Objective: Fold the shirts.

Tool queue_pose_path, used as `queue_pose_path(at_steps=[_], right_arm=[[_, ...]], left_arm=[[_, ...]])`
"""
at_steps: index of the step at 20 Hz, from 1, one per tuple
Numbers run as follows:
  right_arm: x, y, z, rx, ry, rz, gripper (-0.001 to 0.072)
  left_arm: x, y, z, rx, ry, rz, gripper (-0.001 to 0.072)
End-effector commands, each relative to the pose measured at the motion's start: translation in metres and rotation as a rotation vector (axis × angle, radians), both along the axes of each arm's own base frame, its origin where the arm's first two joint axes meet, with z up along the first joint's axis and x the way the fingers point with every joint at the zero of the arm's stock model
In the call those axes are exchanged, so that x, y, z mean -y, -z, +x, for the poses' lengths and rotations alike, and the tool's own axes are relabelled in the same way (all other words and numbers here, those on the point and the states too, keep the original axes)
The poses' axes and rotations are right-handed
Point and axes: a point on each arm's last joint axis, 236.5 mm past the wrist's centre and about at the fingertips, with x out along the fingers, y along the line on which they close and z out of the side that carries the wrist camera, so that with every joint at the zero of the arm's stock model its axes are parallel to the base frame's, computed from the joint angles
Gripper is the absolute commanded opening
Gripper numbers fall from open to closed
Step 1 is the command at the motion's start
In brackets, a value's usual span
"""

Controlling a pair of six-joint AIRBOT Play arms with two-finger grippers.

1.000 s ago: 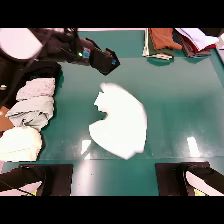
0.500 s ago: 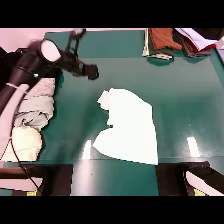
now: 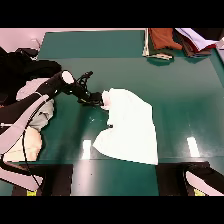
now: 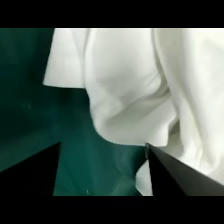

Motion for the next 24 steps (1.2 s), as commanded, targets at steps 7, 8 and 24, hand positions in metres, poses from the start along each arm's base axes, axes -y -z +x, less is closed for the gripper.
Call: queue_pose_path(at_steps=[7, 8, 24], right_arm=[[0.0, 0.002, -0.002, -0.007, -0.006, -0.005, 0.0015], [-0.001, 0.005, -0.004, -0.021, -0.014, -0.014, 0.0015], [0.01, 0.413, -0.083, -1.116, 0.156, 0.007, 0.0367]], left_arm=[[0.051, 0.0, 0.007, 0.084, -0.074, -0.091, 0.0344], [0.048, -0.001, 0.01, 0.083, -0.091, -0.092, 0.0116], [-0.122, -0.116, 0.079, 0.405, -0.25, 0.095, 0.0023]])
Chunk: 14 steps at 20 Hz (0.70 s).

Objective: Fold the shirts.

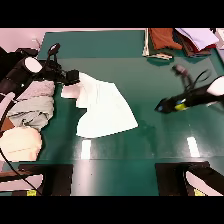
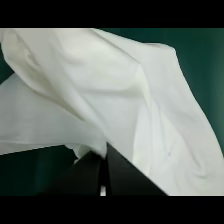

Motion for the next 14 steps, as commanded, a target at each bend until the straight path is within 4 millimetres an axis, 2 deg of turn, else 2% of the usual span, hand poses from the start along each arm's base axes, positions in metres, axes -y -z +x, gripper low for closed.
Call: queue_pose_path(at_steps=[1, 5, 8, 9, 10, 11, 13, 14], right_arm=[[-0.032, 0.067, -0.019, -0.197, 0.139, 0.167, 0.0367], [-0.065, 0.099, -0.012, -0.24, 0.101, 0.173, 0.0367], [-0.09, 0.112, -0.003, -0.247, 0.036, 0.151, 0.0363], [-0.098, 0.113, 0.001, -0.236, 0.012, 0.143, 0.031], [-0.105, 0.113, 0.006, -0.221, -0.009, 0.14, 0.0156], [-0.111, 0.109, 0.014, -0.193, -0.029, 0.143, 0.0036], [-0.115, 0.089, 0.034, -0.125, -0.05, 0.157, 0.0014], [-0.111, 0.073, 0.046, -0.074, -0.063, 0.15, 0.0014]], left_arm=[[-0.011, -0.001, -0.002, 0.0, -0.001, 0.037, 0.0023], [-0.012, 0.0, -0.002, -0.001, -0.001, 0.038, 0.0023], [-0.012, 0.0, -0.002, -0.001, 0.0, 0.038, 0.0023], [-0.012, 0.0, -0.002, -0.001, 0.0, 0.038, 0.0023], [-0.011, -0.001, -0.003, -0.001, 0.0, 0.038, 0.0023], [-0.011, 0.0, -0.004, -0.005, 0.004, 0.039, 0.0024], [-0.011, -0.001, -0.008, -0.001, 0.037, 0.059, 0.0023], [-0.014, -0.007, -0.009, 0.018, 0.038, 0.076, 0.0023]])
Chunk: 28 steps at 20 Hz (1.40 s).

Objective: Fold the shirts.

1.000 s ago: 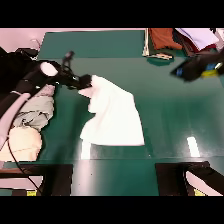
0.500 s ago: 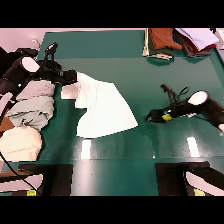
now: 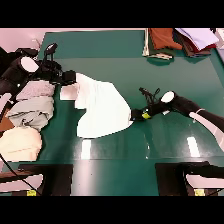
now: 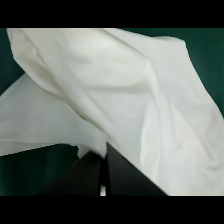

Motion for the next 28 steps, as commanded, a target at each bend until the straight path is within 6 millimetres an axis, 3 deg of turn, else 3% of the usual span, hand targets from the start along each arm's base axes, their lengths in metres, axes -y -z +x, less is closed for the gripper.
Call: queue_pose_path(at_steps=[1, 4, 6, 8, 10, 12, 14, 17, 20, 22, 24, 25, 26, 28], right_arm=[[0.003, -0.043, 0.038, 0.155, -0.046, -0.013, 0.0014], [0.051, -0.13, 0.073, 0.374, -0.042, -0.088, 0.0014], [0.09, -0.207, 0.087, 0.537, 0.011, -0.127, 0.0014], [0.123, -0.286, 0.085, 0.703, 0.08, -0.148, 0.0013], [0.15, -0.362, 0.07, 0.878, 0.153, -0.175, 0.0013], [0.169, -0.425, 0.045, 1.038, 0.221, -0.206, 0.0014], [0.185, -0.476, 0.015, 1.172, 0.281, -0.249, 0.0013], [0.206, -0.533, -0.022, 1.319, 0.368, -0.331, 0.0013], [0.221, -0.563, -0.04, 1.379, 0.417, -0.407, 0.0012], [0.228, -0.569, -0.035, 1.364, 0.434, -0.417, 0.0012], [0.233, -0.554, -0.013, 1.292, 0.43, -0.385, 0.0012], [0.232, -0.54, 0.004, 1.243, 0.412, -0.361, 0.0012], [0.23, -0.517, 0.025, 1.176, 0.387, -0.332, 0.0012], [0.226, -0.456, 0.069, 1.005, 0.341, -0.287, 0.0012]], left_arm=[[-0.008, -0.017, -0.003, 0.055, 0.019, 0.049, 0.0023], [-0.032, -0.083, -0.006, 0.26, -0.009, 0.141, 0.0023], [-0.045, -0.145, -0.021, 0.418, -0.031, 0.176, 0.0023], [-0.051, -0.22, -0.046, 0.59, -0.046, 0.18, 0.0023], [-0.056, -0.301, -0.085, 0.776, -0.066, 0.157, 0.0023], [-0.062, -0.372, -0.135, 0.942, -0.084, 0.132, 0.0023], [-0.067, -0.429, -0.188, 1.085, -0.098, 0.106, 0.0023], [-0.07, -0.484, -0.251, 1.245, -0.103, 0.054, 0.0023], [-0.067, -0.513, -0.281, 1.332, -0.094, -0.001, 0.0022], [-0.066, -0.512, -0.27, 1.323, -0.094, -0.004, 0.0022], [-0.06, -0.49, -0.232, 1.23, -0.078, 0.017, 0.0022], [-0.054, -0.468, -0.202, 1.143, -0.06, 0.035, 0.0022], [-0.05, -0.441, -0.17, 1.046, -0.044, 0.064, 0.0022], [-0.041, -0.369, -0.099, 0.811, -0.003, 0.119, 0.0022]])
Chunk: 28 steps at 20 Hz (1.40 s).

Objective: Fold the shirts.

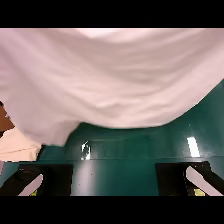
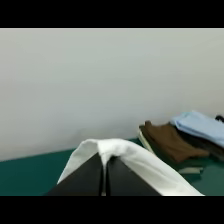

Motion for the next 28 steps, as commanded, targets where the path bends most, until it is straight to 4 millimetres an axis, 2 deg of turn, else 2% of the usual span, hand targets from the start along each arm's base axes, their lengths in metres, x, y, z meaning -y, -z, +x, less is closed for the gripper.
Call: queue_pose_path(at_steps=[1, 3, 5, 7, 8, 9, 10, 11, 12, 13, 15, 17, 18, 20, 22, 24, 26, 28], right_arm=[[0.0, 0.094, 0.064, -0.272, -0.026, 0.071, 0.0012], [0.008, 0.17, 0.096, -0.458, 0.002, 0.058, 0.0012], [0.003, 0.243, 0.119, -0.632, -0.014, 0.055, 0.0012], [-0.006, 0.293, 0.132, -0.742, -0.041, 0.068, 0.0013], [-0.011, 0.308, 0.138, -0.77, -0.052, 0.069, 0.0014], [-0.015, 0.316, 0.143, -0.788, -0.061, 0.068, 0.0014], [-0.018, 0.32, 0.148, -0.796, -0.07, 0.066, 0.0024], [-0.018, 0.32, 0.153, -0.793, -0.073, 0.064, 0.0198], [-0.019, 0.315, 0.155, -0.787, -0.079, 0.065, 0.0333], [-0.019, 0.309, 0.153, -0.789, -0.085, 0.064, 0.0332], [-0.018, 0.301, 0.134, -0.822, -0.101, 0.052, 0.0314], [-0.018, 0.301, 0.108, -0.854, -0.111, 0.062, 0.0314], [-0.026, 0.303, 0.093, -0.863, -0.143, 0.093, 0.0314], [-0.044, 0.307, 0.063, -0.873, -0.206, 0.171, 0.0314], [-0.062, 0.314, 0.038, -0.877, -0.256, 0.232, 0.0313], [-0.075, 0.321, 0.017, -0.883, -0.274, 0.271, 0.0313], [-0.084, 0.325, 0.005, -0.877, -0.287, 0.28, 0.0314], [-0.093, 0.329, -0.003, -0.876, -0.302, 0.273, 0.0313]], left_arm=[[0.013, 0.116, 0.101, -0.368, 0.004, 0.096, 0.0023], [0.017, 0.203, 0.16, -0.585, 0.0, 0.145, 0.0023], [0.023, 0.285, 0.204, -0.757, 0.006, 0.168, 0.0023], [0.026, 0.351, 0.227, -0.891, 0.007, 0.177, 0.0024], [0.026, 0.375, 0.232, -0.942, 0.008, 0.186, 0.0025], [0.026, 0.389, 0.234, -0.972, 0.01, 0.193, 0.0093], [0.025, 0.394, 0.235, -0.983, 0.007, 0.199, 0.0429], [0.022, 0.393, 0.234, -0.982, -0.001, 0.208, 0.0601], [0.018, 0.389, 0.229, -0.986, -0.01, 0.227, 0.0601], [0.01, 0.384, 0.223, -0.994, -0.027, 0.247, 0.0601], [-0.006, 0.373, 0.205, -1.031, -0.041, 0.244, 0.06], [-0.028, 0.376, 0.177, -1.108, -0.06, 0.225, 0.0601], [-0.035, 0.382, 0.161, -1.141, -0.062, 0.201, 0.0601], [-0.051, 0.407, 0.118, -1.22, -0.088, 0.178, 0.0602], [-0.066, 0.446, 0.065, -1.313, -0.123, 0.147, 0.0602], [-0.072, 0.487, 0.018, -1.398, -0.145, 0.107, 0.0602], [-0.069, 0.526, -0.017, -1.486, -0.146, 0.056, 0.0601], [-0.06, 0.556, -0.036, -1.547, -0.135, 0.013, 0.0602]])
